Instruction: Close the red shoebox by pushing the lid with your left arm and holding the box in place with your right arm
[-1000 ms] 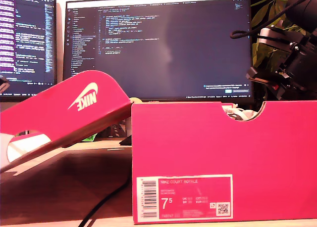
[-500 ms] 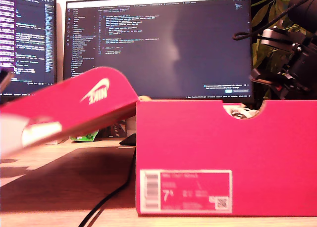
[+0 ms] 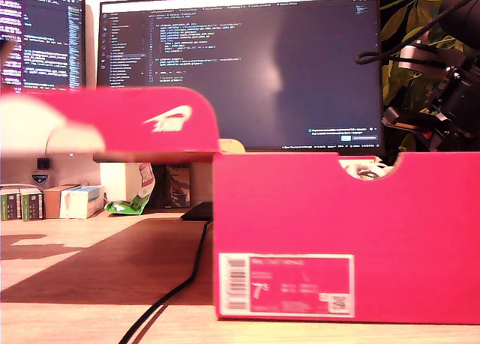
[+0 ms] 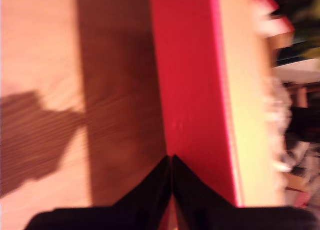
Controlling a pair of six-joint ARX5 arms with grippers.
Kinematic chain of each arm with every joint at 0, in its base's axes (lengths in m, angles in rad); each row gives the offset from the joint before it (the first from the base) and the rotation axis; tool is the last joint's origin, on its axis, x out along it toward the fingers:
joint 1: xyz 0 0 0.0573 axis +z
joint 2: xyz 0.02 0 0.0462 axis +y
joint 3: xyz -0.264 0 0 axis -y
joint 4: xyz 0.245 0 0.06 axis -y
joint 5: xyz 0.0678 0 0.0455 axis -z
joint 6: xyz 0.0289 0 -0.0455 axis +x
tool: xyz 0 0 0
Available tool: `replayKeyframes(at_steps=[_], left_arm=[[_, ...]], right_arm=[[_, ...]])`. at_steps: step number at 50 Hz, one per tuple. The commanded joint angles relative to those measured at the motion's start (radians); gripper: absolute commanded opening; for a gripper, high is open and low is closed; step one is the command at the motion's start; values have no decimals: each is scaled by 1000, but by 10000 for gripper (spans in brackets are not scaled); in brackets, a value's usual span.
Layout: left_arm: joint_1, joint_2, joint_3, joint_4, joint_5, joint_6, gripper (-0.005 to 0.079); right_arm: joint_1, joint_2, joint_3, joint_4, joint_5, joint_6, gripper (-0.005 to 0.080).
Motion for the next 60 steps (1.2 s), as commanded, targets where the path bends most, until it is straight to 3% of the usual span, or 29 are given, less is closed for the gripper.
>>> replayKeyframes(at_steps=[1, 20, 34, 56, 60], left_arm=[[-42, -35, 11, -8, 54, 5, -19], [-99, -122, 13, 5, 68, -33, -19], [-153, -122, 16, 86, 101, -101, -19], [-265, -122, 93, 103, 126, -137, -19], [-293, -122, 93, 124, 114, -142, -19]], right_arm=[[32, 14, 13, 3, -62, -3, -12], [132, 14, 13, 19, -84, -1, -12], [198, 14, 13, 32, -83, 25, -12], [210, 14, 13, 50, -79, 27, -12], [198, 14, 13, 39, -14, 27, -12]])
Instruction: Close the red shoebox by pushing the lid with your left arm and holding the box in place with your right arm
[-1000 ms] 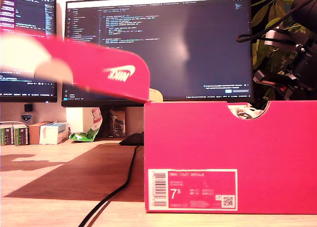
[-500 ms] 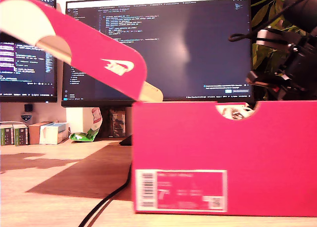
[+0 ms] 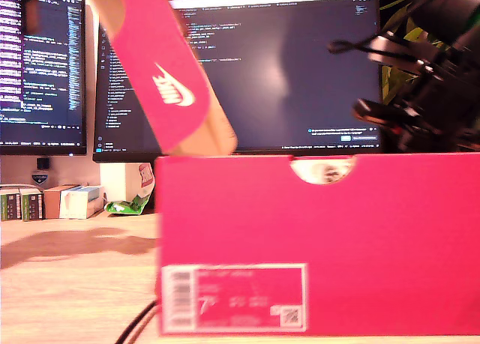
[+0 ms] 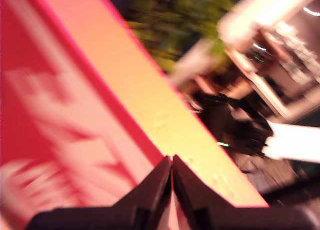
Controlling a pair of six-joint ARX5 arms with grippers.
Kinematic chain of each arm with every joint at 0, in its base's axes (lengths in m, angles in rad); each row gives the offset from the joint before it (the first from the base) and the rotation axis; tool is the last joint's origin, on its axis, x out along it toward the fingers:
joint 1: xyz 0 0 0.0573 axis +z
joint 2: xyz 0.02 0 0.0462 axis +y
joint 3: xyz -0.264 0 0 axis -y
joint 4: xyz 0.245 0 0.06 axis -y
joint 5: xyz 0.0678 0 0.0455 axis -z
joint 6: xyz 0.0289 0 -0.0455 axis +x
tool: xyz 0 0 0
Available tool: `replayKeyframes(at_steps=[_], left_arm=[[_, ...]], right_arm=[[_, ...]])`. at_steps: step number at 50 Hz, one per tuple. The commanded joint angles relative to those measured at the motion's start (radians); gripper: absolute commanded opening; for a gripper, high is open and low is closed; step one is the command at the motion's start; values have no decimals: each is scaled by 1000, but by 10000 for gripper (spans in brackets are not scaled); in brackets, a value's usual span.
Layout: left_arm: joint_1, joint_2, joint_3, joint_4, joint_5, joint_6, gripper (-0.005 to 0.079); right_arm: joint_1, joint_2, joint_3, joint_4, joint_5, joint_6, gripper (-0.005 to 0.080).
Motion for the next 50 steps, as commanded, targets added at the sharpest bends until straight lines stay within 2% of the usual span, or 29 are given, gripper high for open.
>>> replayKeyframes(at_steps=[1, 5, 10, 20, 30, 39, 50], left_arm=[[-45, 68, -83, -34, -50, -6, -19], [-67, 68, -83, -18, -63, -38, -19], [-91, 68, -83, -7, -83, -51, -19], [-130, 68, -83, 23, -140, -68, -19], [-173, 68, -83, 92, -153, -123, -19], [-217, 68, -83, 136, -186, -158, -19], [-305, 69, -83, 257, -295, -211, -19]], right_arm=[[44, 14, 13, -2, 0, -1, -12], [7, 14, 13, -27, 68, -19, -12], [-47, 14, 13, -49, 105, -35, -12], [-140, 3, 31, -55, 107, -42, -12], [-197, -3, 107, -89, 107, -61, -12], [-231, -3, 178, -127, 106, -80, -12], [-261, -3, 266, -163, 106, -87, -12]])
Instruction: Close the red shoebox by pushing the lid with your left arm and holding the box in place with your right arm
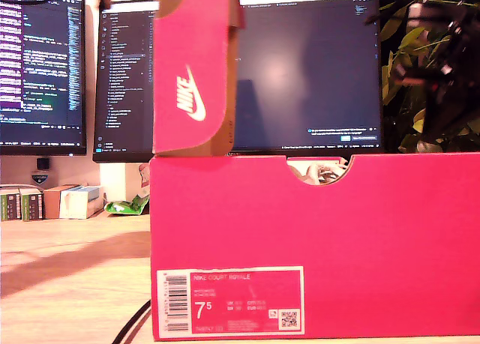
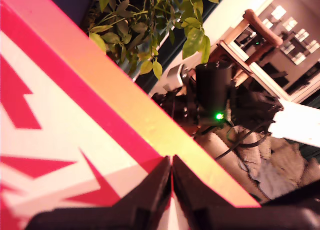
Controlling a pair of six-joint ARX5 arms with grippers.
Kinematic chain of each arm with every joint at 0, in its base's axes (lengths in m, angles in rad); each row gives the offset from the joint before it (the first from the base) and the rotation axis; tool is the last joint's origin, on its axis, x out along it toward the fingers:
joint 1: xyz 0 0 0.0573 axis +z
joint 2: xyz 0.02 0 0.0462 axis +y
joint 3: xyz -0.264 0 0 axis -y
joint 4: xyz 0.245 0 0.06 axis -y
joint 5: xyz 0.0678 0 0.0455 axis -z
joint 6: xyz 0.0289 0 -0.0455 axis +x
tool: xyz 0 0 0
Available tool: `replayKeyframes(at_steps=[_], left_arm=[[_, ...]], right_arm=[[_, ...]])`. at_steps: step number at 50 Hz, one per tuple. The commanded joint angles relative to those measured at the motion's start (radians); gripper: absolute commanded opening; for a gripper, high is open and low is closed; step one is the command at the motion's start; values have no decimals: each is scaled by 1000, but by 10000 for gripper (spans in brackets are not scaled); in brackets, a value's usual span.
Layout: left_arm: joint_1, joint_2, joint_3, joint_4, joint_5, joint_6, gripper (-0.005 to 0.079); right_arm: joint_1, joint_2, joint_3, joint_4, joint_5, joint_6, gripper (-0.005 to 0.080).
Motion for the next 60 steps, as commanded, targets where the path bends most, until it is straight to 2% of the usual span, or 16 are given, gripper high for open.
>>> replayKeyframes(at_steps=[1, 13, 27, 28, 34, 35, 38, 39, 42, 45, 46, 51, 57, 60], left_arm=[[-35, 55, -78, -18, -37, -7, -19], [-108, 55, -78, 38, -110, -32, -19], [-116, 55, -78, 35, -166, -5, -19], [-116, 55, -78, 34, -178, 37, -19], [-116, 55, -78, 8, -319, 85, -19], [-116, 53, -78, 2, -345, 137, -19], [-116, 43, -78, -21, -432, 137, -19], [-116, 39, -78, -27, -462, 201, -19], [-116, 22, -78, -43, -545, 258, -19], [-116, 1, -78, -57, -608, 258, -19], [-114, -8, -78, -61, -626, 298, -19], [-98, -45, -78, -78, -692, 328, -19], [-73, -80, -78, -103, -703, 345, -19], [-65, -91, -78, -118, -703, 344, -19]], right_arm=[[-8, -3, 39, -2, 0, -7, -12], [-13, -11, 66, -14, -5, -6, -12], [-29, -50, 66, -43, -6, -5, -12], [-29, -54, 66, -43, -7, 0, -12], [-24, -85, 66, -39, -9, 5, -12], [-23, -92, 66, -39, -9, 5, -12], [-19, -113, 66, -37, -7, 5, -12], [-19, -122, 66, -38, -7, 6, -12], [-20, -149, 66, -37, -6, 16, -13], [-25, -177, 66, -35, -7, 20, -12], [-26, -185, 66, -35, -7, 25, -12], [-28, -214, 66, -42, -24, 26, -12], [-4, -209, 66, -64, -132, 29, -13], [26, -195, 66, -76, -146, 29, -13]])
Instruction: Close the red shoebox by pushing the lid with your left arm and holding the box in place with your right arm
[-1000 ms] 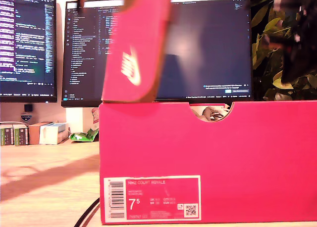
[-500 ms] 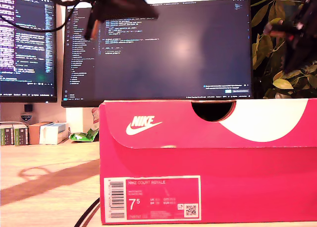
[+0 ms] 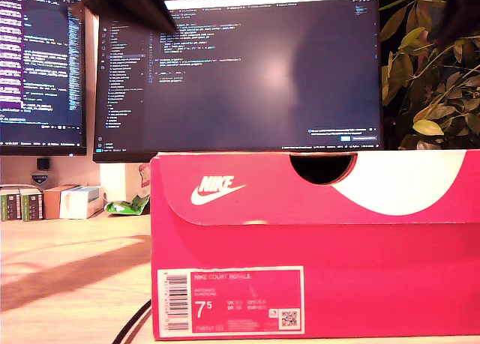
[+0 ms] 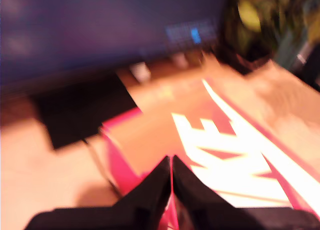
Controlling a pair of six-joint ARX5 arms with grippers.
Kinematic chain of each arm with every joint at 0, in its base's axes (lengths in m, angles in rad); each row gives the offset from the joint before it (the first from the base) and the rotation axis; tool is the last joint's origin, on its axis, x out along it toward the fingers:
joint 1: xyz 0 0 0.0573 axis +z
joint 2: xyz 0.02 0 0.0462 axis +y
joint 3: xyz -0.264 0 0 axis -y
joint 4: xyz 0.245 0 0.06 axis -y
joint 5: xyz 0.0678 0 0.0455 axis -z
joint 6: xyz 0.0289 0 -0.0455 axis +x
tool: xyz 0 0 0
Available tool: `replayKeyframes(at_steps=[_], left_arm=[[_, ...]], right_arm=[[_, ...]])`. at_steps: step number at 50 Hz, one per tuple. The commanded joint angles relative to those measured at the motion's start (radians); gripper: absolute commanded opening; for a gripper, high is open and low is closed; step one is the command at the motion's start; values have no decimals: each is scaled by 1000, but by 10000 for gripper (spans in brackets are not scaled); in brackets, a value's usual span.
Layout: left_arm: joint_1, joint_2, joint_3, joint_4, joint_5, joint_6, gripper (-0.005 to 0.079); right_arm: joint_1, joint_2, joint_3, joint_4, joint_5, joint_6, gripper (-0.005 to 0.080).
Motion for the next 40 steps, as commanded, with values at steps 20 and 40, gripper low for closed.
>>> replayKeyframes(at_steps=[20, 40], left_arm=[[13, 3, -7, -32, -3, 7, -19], [13, 3, -7, -37, -4, 7, -19]], right_arm=[[172, 185, 2, -105, -69, 1, -13], [201, 315, 2, -171, -68, -26, -13]])
